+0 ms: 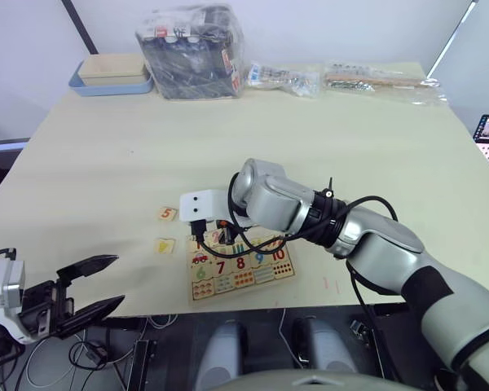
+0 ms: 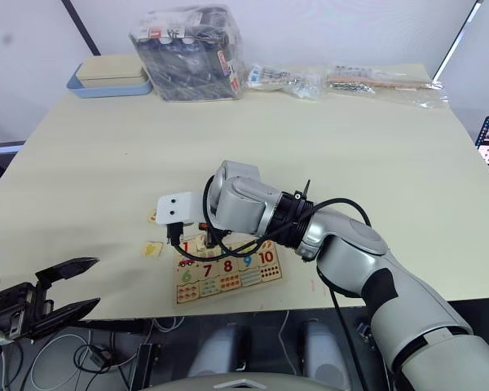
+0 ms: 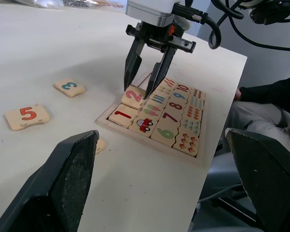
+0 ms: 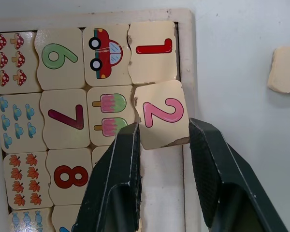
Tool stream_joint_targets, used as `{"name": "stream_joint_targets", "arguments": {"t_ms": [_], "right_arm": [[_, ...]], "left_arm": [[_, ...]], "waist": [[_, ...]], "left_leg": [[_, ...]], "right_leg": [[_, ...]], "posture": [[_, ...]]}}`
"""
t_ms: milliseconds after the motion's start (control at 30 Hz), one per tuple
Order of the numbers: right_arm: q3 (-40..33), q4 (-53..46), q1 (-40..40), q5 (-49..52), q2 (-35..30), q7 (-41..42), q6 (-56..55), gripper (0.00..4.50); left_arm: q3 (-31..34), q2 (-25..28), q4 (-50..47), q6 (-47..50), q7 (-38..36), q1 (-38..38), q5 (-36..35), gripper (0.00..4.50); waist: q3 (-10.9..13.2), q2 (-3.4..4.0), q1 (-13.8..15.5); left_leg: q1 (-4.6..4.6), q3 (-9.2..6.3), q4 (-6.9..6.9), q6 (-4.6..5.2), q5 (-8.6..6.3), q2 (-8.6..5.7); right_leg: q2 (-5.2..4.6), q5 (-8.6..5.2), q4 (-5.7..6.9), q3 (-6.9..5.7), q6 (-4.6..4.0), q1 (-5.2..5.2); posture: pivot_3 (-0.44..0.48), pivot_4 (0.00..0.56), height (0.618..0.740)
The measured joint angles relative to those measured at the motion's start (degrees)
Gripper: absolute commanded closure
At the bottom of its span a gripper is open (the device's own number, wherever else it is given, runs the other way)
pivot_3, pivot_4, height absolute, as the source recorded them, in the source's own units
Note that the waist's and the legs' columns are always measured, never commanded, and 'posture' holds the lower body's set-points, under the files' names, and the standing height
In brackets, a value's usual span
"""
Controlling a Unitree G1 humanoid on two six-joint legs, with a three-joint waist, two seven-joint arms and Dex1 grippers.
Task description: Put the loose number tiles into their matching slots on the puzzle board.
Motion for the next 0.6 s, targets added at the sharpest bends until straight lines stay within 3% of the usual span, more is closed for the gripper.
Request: {"name": "stream_joint_targets", "arguments": {"t_ms": [600], "right_arm": [[0.1, 0.0, 1.0, 0.0, 0.3, 0.0, 0.3, 3.61]], "left_arm": [[0.0, 0.0, 0.0, -0.3, 0.0, 0.3, 0.0, 0.00]], "waist": [[0.0, 0.00, 0.0]], "left_leg": [[-0.01, -0.04, -0.05, 0.00, 0.00, -0.04]], "right_leg": [[-0.05, 0.00, -0.02, -0.09, 0.00, 0.00]], "posture": [[0.000, 0.150, 0.740]]}}
